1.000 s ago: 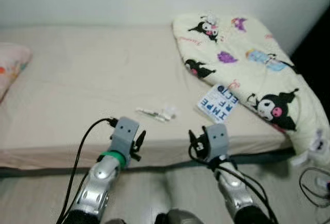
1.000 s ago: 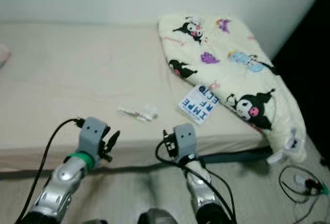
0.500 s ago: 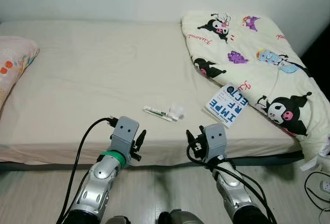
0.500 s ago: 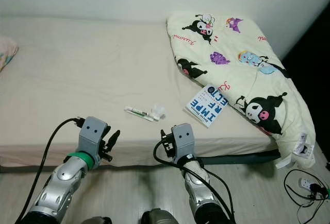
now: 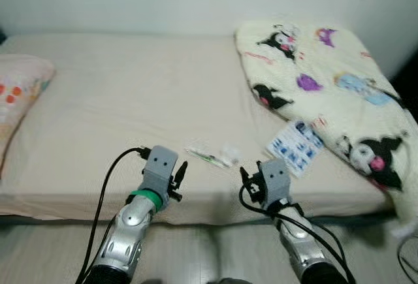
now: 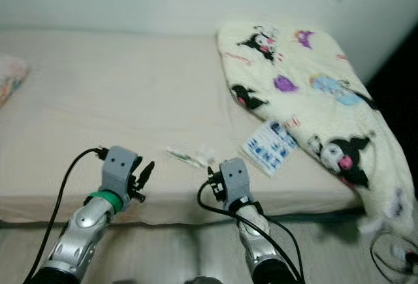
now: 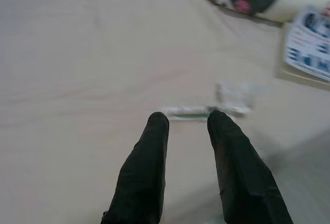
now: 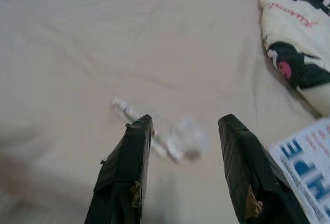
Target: Clean up the room
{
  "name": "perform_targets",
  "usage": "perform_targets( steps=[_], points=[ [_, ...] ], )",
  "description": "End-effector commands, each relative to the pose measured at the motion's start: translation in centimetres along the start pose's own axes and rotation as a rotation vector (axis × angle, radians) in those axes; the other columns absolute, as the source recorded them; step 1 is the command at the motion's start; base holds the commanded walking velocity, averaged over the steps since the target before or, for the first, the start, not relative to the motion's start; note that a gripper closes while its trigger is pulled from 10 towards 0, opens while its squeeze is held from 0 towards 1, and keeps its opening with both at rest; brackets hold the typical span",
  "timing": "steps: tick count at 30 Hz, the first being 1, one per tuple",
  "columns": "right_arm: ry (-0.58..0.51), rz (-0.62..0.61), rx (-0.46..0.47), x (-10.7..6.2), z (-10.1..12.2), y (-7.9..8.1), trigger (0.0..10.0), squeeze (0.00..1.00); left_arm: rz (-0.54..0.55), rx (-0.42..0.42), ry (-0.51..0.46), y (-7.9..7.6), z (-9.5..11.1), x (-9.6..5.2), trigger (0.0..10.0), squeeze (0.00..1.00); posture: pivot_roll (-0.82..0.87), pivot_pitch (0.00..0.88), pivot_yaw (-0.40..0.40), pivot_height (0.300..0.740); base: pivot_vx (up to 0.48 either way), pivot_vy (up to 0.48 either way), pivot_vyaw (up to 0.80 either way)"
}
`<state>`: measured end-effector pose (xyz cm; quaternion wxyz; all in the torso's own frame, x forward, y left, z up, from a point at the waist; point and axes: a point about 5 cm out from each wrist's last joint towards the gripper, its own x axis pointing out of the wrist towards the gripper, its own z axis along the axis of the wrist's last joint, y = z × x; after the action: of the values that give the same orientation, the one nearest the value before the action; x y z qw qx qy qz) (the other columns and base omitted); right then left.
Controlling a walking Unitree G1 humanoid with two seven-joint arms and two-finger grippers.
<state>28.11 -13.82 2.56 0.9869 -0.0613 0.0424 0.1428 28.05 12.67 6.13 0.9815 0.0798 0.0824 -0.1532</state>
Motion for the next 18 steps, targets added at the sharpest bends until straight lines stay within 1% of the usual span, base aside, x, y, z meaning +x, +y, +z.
perform_targets(
  steps=[1,4,18],
  points=[
    [0.0,0.005,0.007,-0.14,-0.16,0.36,10.0,0.0,0.002,-0.002,0.019,0.0,-0.51,-0.13,10.0,0.0,-0.02,0.007,0.016,0.74,0.465,0.0,0.0],
    [0.001,0.006,0.005,-0.16,-0.18,0.36,10.0,0.0,0.005,-0.006,0.029,0.08,-0.6,-0.17,10.0,0.0,-0.02,0.007,0.014,0.74,0.337,0.0,0.0],
    [0.019,0.008,0.012,-0.22,-0.42,0.45,10.0,0.0,0.001,0.0,0.039,0.32,-0.91,-0.51,10.0,0.0,-0.03,0.008,0.015,0.74,0.0,0.0,0.0]
  ],
)
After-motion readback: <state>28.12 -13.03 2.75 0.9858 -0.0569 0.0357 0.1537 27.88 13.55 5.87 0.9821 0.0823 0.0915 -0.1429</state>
